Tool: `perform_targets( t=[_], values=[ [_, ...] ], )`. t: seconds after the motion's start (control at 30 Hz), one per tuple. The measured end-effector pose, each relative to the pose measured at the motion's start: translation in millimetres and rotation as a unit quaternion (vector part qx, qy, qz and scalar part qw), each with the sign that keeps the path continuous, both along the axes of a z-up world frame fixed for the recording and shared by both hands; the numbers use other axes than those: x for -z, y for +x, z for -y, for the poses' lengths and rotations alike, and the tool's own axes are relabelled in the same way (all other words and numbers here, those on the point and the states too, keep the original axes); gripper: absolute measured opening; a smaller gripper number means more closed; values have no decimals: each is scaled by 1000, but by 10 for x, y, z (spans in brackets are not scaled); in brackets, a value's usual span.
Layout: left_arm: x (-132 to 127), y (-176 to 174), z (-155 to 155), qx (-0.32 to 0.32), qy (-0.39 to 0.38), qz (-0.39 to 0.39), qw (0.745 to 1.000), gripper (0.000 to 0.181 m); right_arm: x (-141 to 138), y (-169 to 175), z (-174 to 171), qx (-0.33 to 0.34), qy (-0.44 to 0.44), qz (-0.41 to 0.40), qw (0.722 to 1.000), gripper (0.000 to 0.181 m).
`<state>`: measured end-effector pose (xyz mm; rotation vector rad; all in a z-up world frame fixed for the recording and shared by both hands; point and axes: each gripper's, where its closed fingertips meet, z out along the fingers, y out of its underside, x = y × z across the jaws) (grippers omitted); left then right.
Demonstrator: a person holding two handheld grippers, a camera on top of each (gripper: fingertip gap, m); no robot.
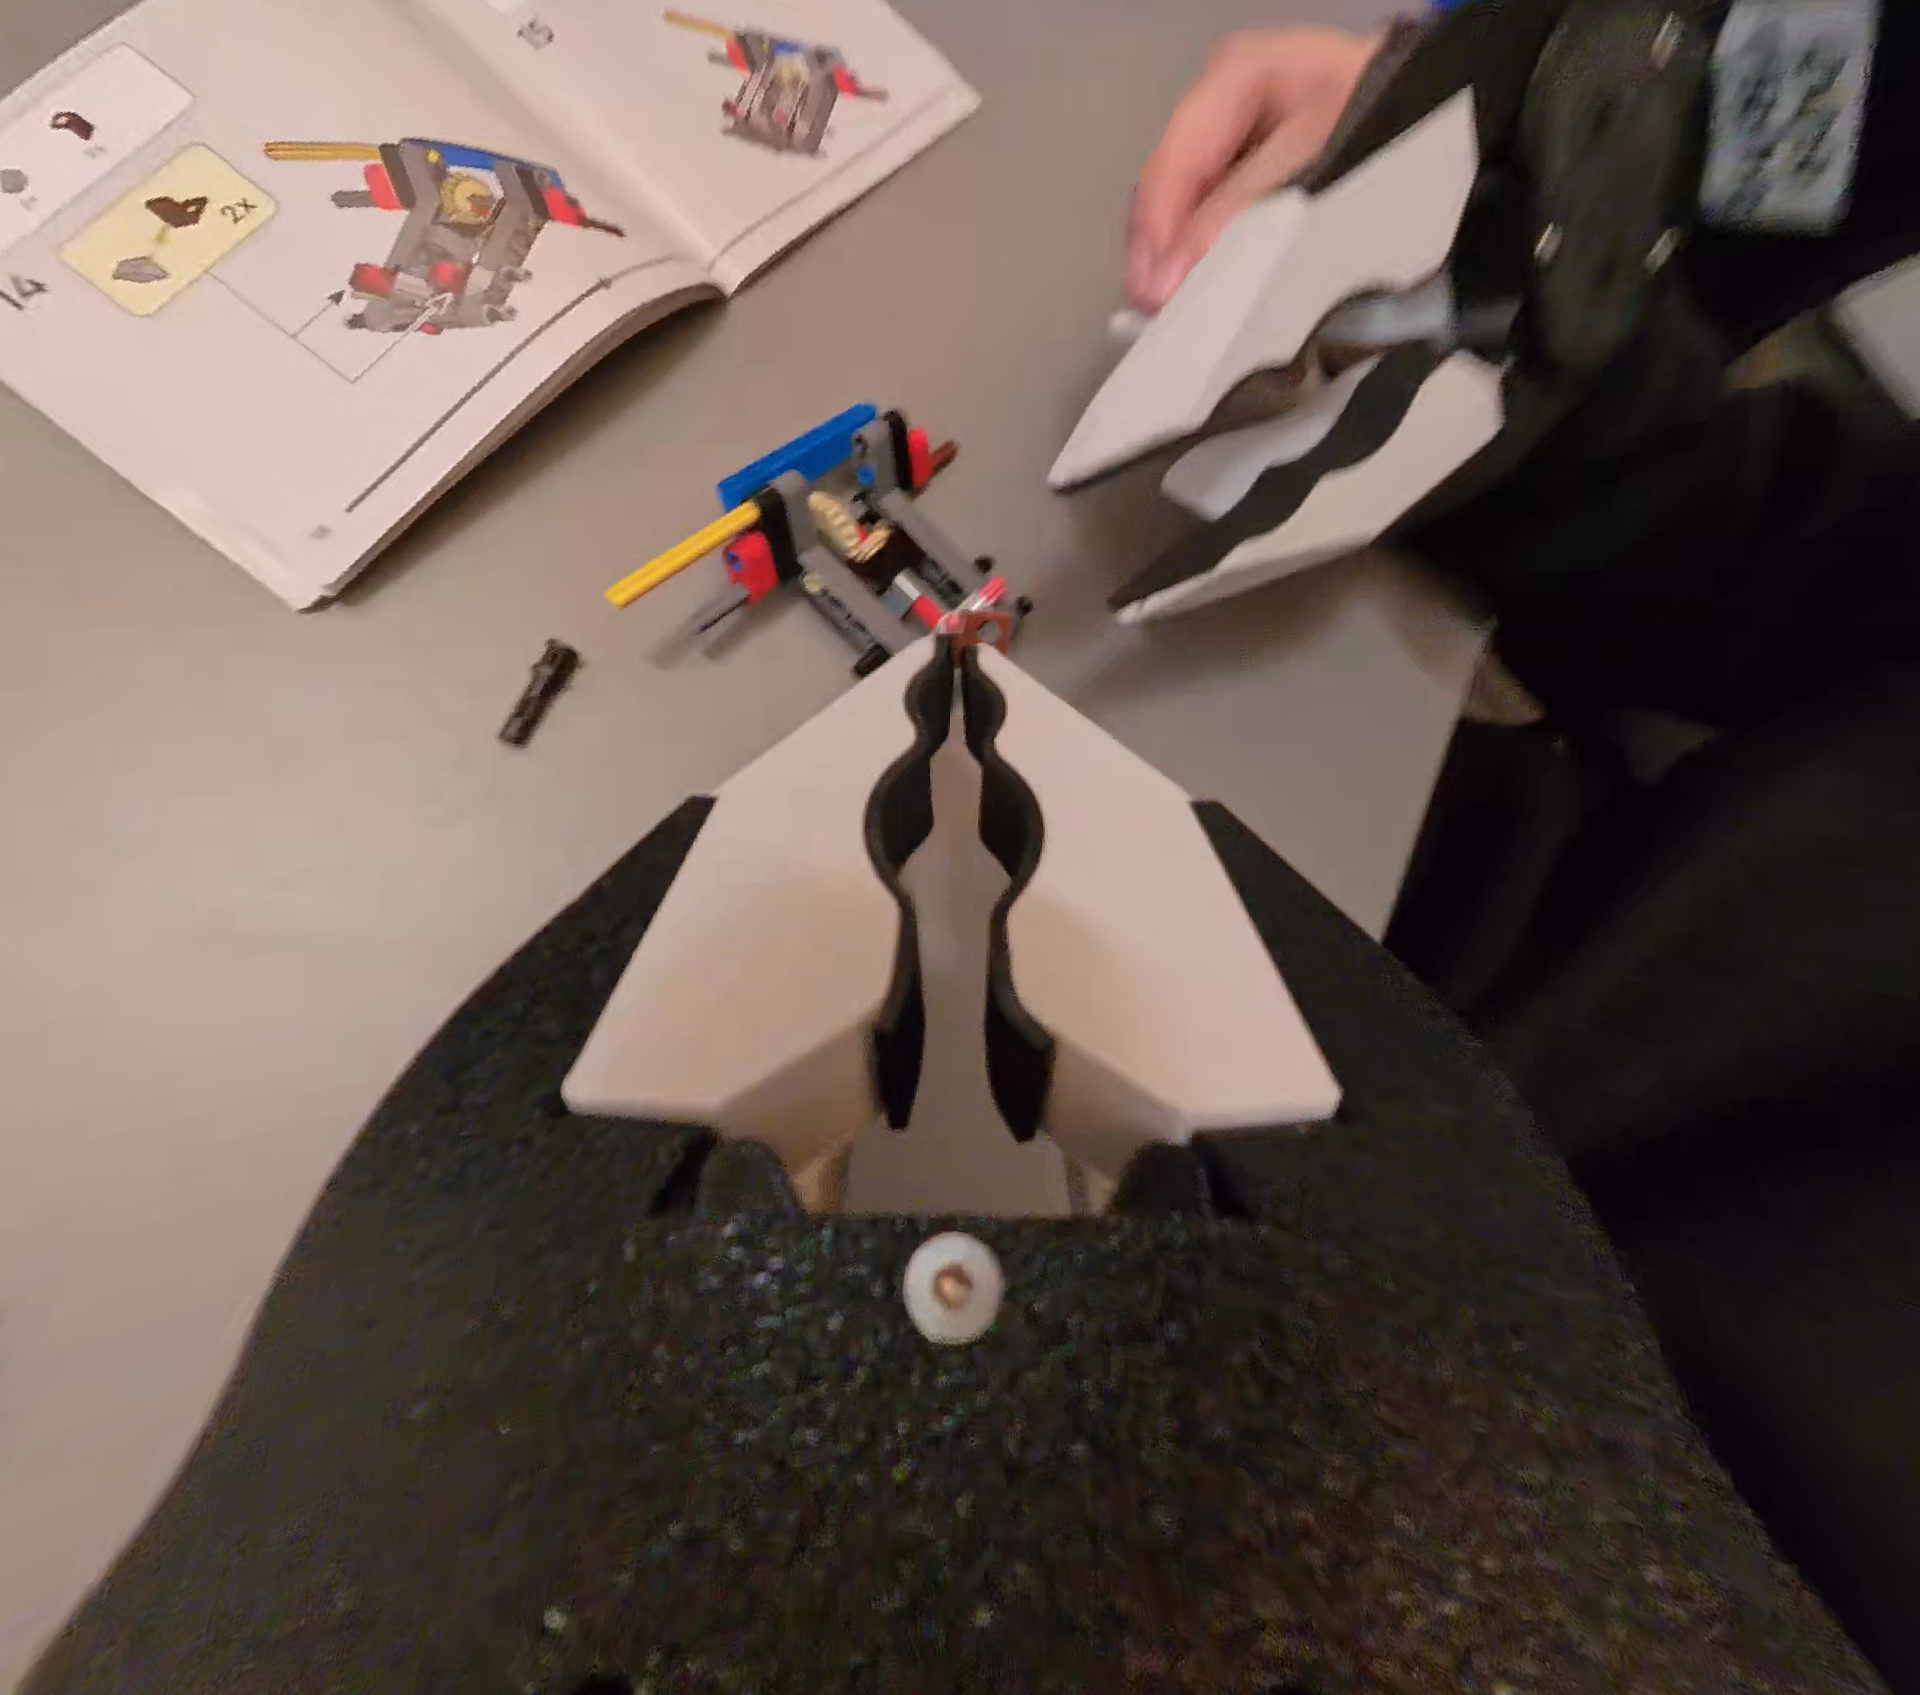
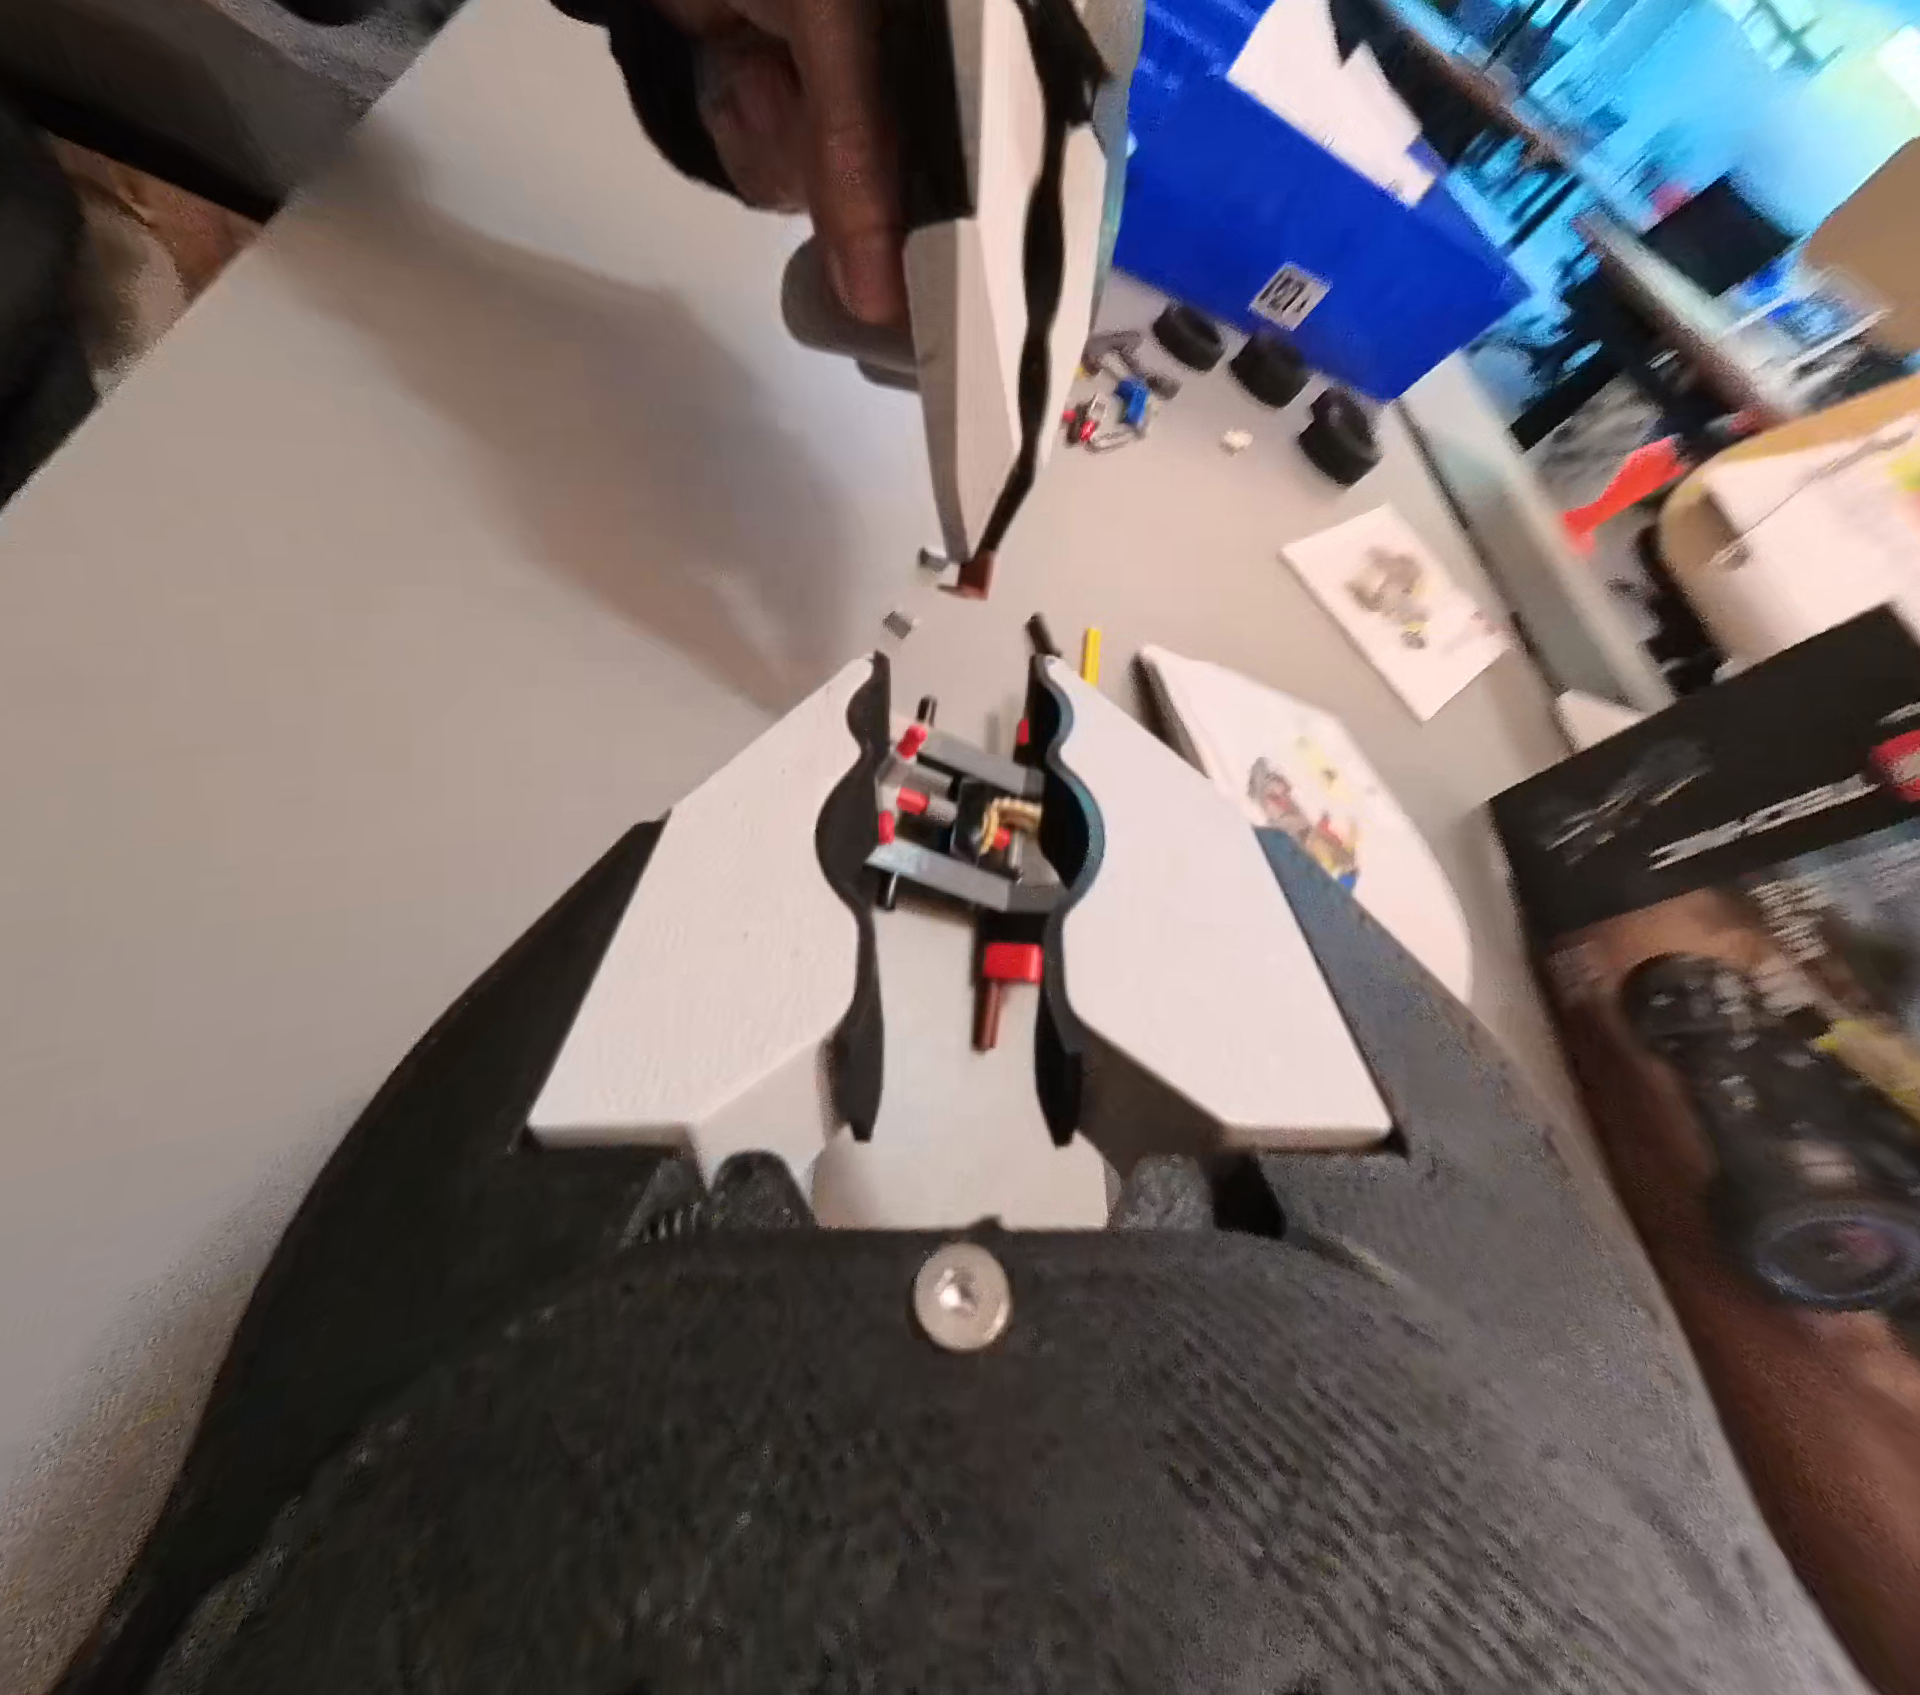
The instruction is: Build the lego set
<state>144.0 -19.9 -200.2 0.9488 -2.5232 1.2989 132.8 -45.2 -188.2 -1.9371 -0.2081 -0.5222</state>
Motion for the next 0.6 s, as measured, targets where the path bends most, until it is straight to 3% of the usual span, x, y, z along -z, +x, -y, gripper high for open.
perform_targets(
  t=[0.2,0.6],
  values=[
    [-193,-84,129,-9,-96,-48,994,0,-50,5,-128,30,-16,132,991,18],
    [-218,-86,202,-10,-123,-50,991,0,-140,8,-130,36,15,135,990,6]
  ],
)
